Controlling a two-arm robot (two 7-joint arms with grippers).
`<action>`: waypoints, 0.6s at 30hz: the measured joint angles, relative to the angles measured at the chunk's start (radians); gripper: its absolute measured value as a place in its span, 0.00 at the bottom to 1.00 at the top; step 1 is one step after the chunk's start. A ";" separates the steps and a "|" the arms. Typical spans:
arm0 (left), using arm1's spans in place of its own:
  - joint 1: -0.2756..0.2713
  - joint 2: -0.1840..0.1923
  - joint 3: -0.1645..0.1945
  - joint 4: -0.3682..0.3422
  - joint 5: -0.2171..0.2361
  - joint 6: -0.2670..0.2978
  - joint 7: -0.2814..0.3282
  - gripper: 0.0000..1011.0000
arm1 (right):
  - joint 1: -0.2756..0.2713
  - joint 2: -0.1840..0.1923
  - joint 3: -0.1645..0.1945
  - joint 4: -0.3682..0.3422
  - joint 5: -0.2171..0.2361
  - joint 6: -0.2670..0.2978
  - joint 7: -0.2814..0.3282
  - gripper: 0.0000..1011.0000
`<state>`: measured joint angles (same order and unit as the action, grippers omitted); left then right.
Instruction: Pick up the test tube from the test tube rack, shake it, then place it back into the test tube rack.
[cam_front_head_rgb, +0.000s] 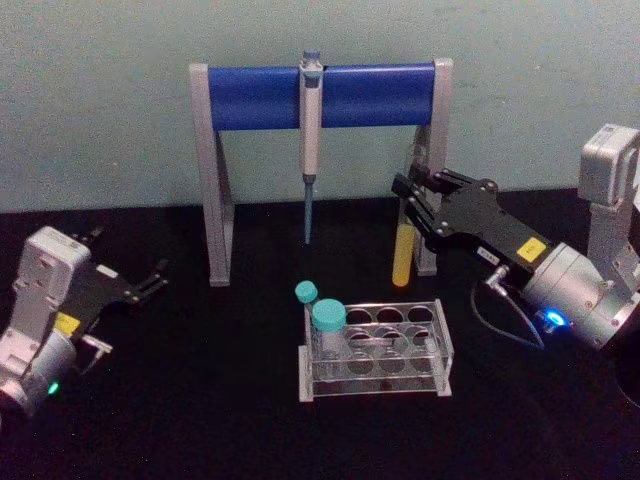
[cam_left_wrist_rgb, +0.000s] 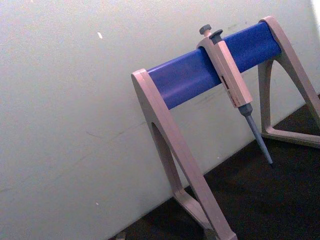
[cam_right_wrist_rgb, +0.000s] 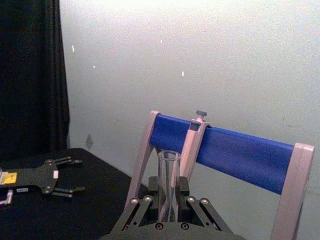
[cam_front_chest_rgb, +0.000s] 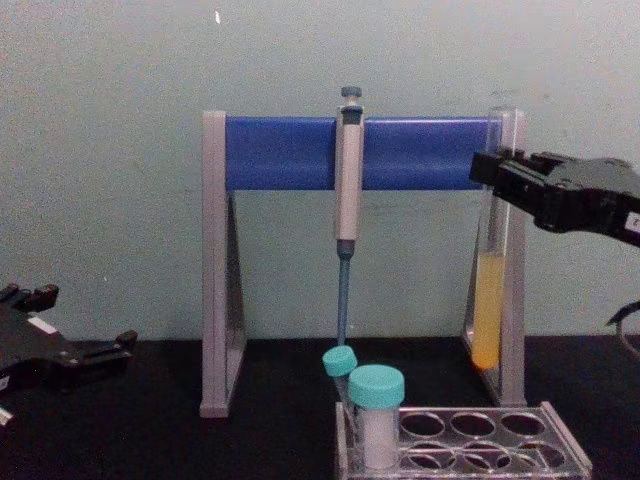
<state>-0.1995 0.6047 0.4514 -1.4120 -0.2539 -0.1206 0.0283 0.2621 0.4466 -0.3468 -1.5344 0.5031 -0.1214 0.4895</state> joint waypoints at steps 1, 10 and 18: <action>0.000 0.000 0.000 0.000 0.000 0.000 0.000 0.99 | 0.000 -0.003 0.001 0.003 -0.006 -0.002 -0.002 0.22; 0.000 0.000 0.000 0.000 0.000 0.000 0.000 0.99 | -0.002 -0.014 0.006 0.011 -0.023 -0.005 -0.006 0.22; 0.000 0.000 0.000 0.000 0.000 0.000 0.000 0.99 | 0.005 -0.021 0.002 0.019 -0.006 -0.011 0.038 0.22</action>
<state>-0.1996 0.6047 0.4514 -1.4120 -0.2539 -0.1205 0.0283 0.2669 0.4256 -0.3447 -1.5153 0.4973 -0.1323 0.5275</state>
